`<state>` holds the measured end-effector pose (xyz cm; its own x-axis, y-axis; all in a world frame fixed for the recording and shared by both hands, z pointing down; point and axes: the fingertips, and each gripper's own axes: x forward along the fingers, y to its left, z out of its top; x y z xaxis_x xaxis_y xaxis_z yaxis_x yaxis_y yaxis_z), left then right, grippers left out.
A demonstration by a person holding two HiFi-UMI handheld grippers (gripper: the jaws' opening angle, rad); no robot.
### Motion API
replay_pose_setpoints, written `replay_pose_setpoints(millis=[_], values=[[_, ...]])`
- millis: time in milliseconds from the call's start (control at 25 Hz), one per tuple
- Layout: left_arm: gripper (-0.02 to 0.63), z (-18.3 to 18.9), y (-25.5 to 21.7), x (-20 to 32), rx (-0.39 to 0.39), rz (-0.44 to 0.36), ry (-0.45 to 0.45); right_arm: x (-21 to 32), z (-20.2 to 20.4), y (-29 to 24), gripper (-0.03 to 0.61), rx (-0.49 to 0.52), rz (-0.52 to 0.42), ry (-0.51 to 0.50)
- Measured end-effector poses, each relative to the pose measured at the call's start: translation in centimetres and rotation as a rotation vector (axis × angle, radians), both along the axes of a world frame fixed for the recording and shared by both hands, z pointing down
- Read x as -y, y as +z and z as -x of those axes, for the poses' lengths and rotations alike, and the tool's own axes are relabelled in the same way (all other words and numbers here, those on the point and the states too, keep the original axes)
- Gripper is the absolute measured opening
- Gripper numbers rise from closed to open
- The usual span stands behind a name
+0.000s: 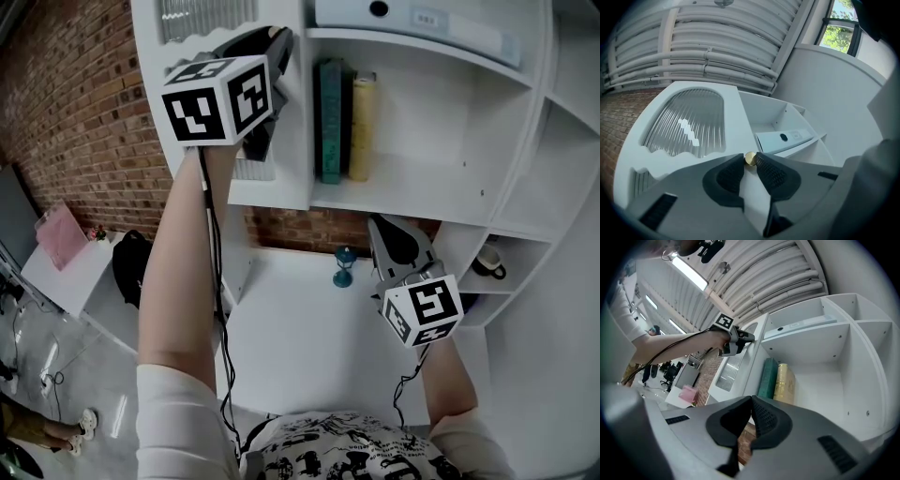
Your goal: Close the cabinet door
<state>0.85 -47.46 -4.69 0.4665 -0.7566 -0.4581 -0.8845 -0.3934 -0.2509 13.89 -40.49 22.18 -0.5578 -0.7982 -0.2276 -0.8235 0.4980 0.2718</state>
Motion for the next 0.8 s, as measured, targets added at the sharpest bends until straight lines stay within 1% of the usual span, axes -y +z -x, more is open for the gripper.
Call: replay_pose_setpoints(millis=[160, 360, 480, 560, 600, 680, 800], values=[[0.097, -0.3, 0.2, 0.7, 0.002, 0.005, -0.011, 0.2, -0.8, 0.1, 0.015, 0.02, 0.006, 0.003], [0.098, -0.1, -0.1, 0.4, -0.031, -0.011, -0.023, 0.5, -1.1, 0.5, 0.015, 0.028, 0.023, 0.001], [0.098, -0.1, 0.2, 0.5, -0.047, -0.051, -0.049, 0.5, -1.2, 0.7, 0.015, 0.036, 0.034, 0.008], [0.103, -0.5, 0.7, 0.2, -0.053, -0.086, -0.03, 0.2, -1.2, 0.9, 0.015, 0.045, 0.04, 0.014], [0.119, -0.7, 1.0, -0.1, -0.055, -0.094, -0.017, 0.0, -1.1, 1.0, 0.015, 0.046, 0.042, 0.016], [0.124, -0.5, 1.5, -0.6, -0.056, -0.085, -0.004, -0.2, -0.8, 1.2, 0.015, 0.039, 0.044, 0.016], [0.116, 0.1, 2.4, -1.1, -0.048, -0.04, 0.004, -0.3, -0.5, 1.4, 0.015, 0.032, 0.047, 0.016]])
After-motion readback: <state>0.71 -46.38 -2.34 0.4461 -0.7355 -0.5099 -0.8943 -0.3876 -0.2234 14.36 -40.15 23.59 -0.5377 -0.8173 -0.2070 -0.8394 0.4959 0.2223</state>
